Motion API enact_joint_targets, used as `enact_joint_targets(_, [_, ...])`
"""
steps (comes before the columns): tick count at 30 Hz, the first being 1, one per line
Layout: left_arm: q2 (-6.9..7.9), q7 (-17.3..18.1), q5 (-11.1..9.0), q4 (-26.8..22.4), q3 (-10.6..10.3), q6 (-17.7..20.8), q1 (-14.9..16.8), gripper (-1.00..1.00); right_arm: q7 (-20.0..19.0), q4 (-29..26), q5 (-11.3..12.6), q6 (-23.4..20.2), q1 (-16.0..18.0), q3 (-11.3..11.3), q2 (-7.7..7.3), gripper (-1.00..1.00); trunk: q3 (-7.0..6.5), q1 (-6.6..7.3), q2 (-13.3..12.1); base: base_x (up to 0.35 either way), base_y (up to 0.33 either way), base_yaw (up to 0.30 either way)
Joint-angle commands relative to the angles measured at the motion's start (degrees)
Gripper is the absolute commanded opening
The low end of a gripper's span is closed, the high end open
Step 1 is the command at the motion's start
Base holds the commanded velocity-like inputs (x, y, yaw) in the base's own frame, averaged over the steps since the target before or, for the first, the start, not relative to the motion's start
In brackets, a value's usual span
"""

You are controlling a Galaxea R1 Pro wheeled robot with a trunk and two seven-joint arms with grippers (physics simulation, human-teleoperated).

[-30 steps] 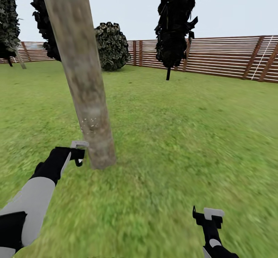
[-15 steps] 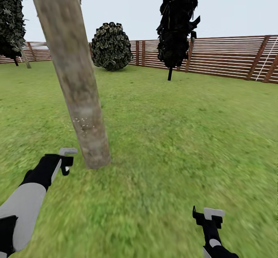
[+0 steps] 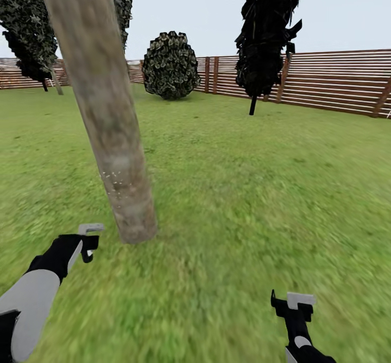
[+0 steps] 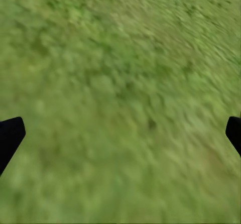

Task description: In the garden, pick up the pesticide atomizer on the floor and spray pesticide onto both trees until each tree trunk is fully covered.

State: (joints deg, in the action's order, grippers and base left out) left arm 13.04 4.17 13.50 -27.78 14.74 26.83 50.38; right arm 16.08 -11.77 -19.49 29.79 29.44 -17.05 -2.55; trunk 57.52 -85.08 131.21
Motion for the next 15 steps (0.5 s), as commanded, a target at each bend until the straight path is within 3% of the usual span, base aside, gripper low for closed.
enact_joint_targets(1, [-0.33,0.0,-0.1,0.2,0.1,-0.1,0.0,-1.0,0.0,0.0,0.0,0.0,0.0,0.0,0.0,1.0,0.0,0.0,0.0,0.278,-0.167,0.022])
enact_joint_targets(4, [-2.53,0.0,-0.2,1.7,0.0,-0.3,0.0,-1.0,0.0,0.0,0.0,0.0,0.0,0.0,0.0,1.0,0.0,0.0,0.0,0.279,-0.167,0.007])
enact_joint_targets(6, [-4.8,-0.1,-0.2,2.3,0.0,-0.4,0.0,-1.0,0.0,0.0,0.0,0.0,0.0,0.0,0.0,1.0,0.0,0.0,0.0,0.279,-0.167,0.001])
enact_joint_targets(9, [-5.71,-0.1,-0.1,3.0,0.1,-0.5,-0.1,-1.0,0.0,0.0,0.0,0.0,0.0,0.0,0.0,1.0,0.0,0.0,0.0,0.279,-0.167,0.0])
enact_joint_targets(10, [-5.52,-0.1,0.0,3.3,0.1,-0.5,-0.1,-1.0,0.0,0.0,0.0,0.0,0.0,0.0,0.0,1.0,0.0,0.0,0.0,0.278,-0.167,0.0])
enact_joint_targets(14, [-0.84,-0.2,0.0,3.8,0.7,-0.5,-2.1,-1.0,0.0,0.0,0.0,0.0,0.0,0.0,0.0,1.0,0.0,0.0,0.0,0.277,-0.167,0.07])
enact_joint_targets(15, [-0.3,-0.2,0.0,3.9,1.0,-0.7,-2.2,-1.0,0.0,0.1,0.0,0.0,0.0,0.0,0.0,1.0,0.0,0.0,0.0,0.263,-0.167,0.181])
